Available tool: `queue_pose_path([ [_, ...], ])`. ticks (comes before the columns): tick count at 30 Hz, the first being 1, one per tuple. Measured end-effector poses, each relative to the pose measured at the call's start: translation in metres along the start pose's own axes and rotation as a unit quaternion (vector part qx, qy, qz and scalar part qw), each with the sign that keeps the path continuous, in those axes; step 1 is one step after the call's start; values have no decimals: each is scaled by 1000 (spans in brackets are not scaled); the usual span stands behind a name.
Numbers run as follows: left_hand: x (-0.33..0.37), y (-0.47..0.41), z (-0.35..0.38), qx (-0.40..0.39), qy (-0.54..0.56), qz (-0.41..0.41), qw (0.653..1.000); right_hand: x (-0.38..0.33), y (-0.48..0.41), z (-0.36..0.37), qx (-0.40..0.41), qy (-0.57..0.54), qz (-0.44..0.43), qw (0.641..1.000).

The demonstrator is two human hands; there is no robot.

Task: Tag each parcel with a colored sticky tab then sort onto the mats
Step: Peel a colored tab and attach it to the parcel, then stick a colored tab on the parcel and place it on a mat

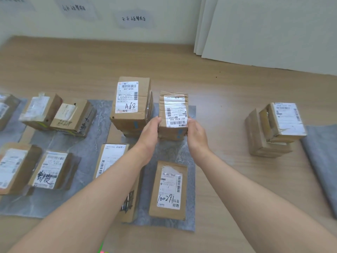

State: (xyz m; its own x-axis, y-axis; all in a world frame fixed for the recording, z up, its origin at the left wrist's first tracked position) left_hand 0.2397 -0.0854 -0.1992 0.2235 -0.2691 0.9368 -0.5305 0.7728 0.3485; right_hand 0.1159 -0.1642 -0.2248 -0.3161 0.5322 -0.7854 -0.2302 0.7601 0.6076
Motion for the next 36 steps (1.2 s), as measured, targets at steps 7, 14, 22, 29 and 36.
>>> queue_pose_path([
  [7,-4,-5,2,10,14,-2,1000,0,-1,-3,-19,11,-4,1000],
  [14,5,12,-2,42,0,-1,999,-5,17,-13,12,16,-1,1000],
  [22,42,58,5,62,8,41,997,-29,72,-40,-5,14,-63,998],
  [29,67,114,14,54,16,84,995,-32,129,-68,-14,12,-96,995],
  [36,74,148,26,2,21,92,996,-29,164,-89,31,15,-124,992],
])
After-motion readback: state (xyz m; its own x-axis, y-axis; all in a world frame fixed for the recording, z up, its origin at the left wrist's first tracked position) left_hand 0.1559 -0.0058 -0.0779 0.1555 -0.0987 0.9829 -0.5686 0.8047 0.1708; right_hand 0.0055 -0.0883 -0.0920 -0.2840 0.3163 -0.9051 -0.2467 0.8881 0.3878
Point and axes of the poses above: each hand's wrist, its own y-axis away from the middle knuckle, its own z-axis out of the palm, x = y × z, the point moved 4 cm from there along -y, towards the middle knuckle, and after that the axes turned 14 degrees about z, right-handed, at the moved point
